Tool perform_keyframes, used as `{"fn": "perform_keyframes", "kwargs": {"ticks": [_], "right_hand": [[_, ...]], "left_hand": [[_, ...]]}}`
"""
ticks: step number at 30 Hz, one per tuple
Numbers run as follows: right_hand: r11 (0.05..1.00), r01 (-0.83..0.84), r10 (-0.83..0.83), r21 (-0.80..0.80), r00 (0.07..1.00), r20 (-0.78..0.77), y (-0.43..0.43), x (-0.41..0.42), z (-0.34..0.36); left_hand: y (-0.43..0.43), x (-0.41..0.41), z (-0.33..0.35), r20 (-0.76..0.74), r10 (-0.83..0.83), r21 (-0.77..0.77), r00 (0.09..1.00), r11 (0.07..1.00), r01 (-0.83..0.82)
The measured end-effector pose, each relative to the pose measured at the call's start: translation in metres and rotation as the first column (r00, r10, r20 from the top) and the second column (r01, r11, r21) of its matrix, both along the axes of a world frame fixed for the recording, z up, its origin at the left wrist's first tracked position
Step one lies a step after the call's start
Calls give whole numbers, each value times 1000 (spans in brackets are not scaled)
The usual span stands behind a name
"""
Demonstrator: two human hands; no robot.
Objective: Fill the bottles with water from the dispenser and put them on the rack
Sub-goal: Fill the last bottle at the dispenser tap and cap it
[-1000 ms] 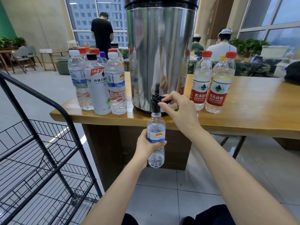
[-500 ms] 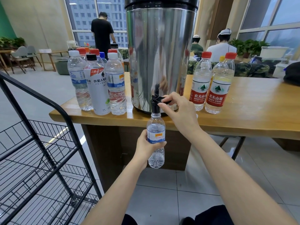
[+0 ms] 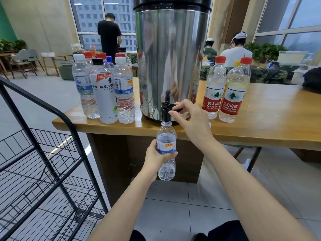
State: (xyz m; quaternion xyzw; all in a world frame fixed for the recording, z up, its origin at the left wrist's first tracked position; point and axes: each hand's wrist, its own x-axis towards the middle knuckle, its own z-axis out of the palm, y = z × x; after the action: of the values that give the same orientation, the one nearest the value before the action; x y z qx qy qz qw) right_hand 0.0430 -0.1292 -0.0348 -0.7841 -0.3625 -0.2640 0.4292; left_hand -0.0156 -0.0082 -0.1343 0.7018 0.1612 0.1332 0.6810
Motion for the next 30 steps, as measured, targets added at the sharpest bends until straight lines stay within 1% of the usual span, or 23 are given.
{"fn": "perform_keyframes", "kwargs": {"ticks": [30], "right_hand": [[1000, -16, 17, 23, 999, -29, 0, 0, 0]], "left_hand": [[2, -1, -2, 18, -10, 5, 1000, 1000, 10]]}}
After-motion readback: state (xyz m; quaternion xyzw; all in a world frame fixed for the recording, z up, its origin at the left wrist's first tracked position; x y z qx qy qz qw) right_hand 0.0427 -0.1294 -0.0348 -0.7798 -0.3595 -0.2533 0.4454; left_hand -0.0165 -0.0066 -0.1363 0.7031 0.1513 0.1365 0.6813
